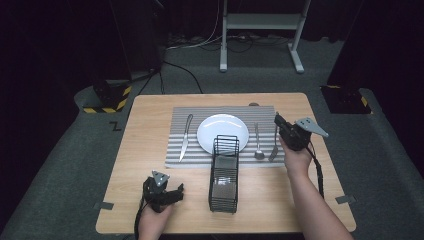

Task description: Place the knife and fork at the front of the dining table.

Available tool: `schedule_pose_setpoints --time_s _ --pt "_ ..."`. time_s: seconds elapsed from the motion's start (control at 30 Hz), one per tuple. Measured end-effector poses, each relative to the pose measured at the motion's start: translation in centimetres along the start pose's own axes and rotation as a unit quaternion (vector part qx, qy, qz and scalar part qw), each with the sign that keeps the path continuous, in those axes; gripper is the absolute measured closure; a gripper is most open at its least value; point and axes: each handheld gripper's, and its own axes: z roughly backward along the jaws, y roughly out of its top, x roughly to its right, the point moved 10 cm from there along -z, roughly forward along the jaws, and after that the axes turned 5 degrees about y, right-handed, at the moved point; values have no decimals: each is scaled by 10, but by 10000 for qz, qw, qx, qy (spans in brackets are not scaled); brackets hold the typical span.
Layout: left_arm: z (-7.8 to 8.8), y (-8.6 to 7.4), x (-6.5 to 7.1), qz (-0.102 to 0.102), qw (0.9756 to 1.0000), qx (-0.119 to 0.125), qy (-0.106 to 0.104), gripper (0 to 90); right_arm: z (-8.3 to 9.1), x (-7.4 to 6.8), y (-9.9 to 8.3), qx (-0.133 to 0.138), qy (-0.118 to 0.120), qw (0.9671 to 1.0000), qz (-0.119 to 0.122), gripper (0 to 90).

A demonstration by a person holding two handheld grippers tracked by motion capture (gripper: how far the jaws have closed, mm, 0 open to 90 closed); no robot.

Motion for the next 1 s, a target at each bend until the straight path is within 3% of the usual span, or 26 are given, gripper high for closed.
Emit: schedule_pose_setpoints --time_s 0.47,1.0 --pt "1 -1 0 10 10000 14 2 121 -34 18 -15 -201 -282 9992 -174 858" --pt "2 -1 0 0 10000 15 -17 122 -65 38 -40 -736 -546 9954 -286 847"
